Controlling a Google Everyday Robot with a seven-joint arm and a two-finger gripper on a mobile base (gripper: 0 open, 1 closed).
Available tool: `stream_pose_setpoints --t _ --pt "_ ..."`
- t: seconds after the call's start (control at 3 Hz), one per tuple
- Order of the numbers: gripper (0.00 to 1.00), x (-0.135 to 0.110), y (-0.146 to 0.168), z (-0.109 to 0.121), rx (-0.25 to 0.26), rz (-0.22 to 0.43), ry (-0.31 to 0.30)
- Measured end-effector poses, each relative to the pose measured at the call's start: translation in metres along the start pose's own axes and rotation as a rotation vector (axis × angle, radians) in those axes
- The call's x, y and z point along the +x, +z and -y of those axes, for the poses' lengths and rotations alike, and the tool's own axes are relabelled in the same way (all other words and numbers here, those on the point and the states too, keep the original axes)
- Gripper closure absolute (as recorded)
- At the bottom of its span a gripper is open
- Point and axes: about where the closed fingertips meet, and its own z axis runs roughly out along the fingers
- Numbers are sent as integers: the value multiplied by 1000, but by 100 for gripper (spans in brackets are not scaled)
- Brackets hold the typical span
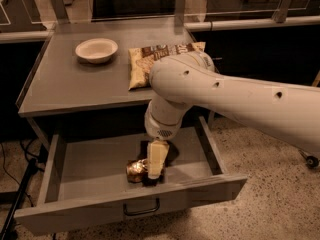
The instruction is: Pick orange can from top drawer and place on counter
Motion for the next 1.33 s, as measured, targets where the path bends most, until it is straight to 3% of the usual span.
stream_pose_setpoints --t 0.33,1.0,1.33 --pt "0 2 1 0 -4 5 2" --pt "0 29 43 5 -40 8 25" --pt "0 36 37 7 -27 3 26"
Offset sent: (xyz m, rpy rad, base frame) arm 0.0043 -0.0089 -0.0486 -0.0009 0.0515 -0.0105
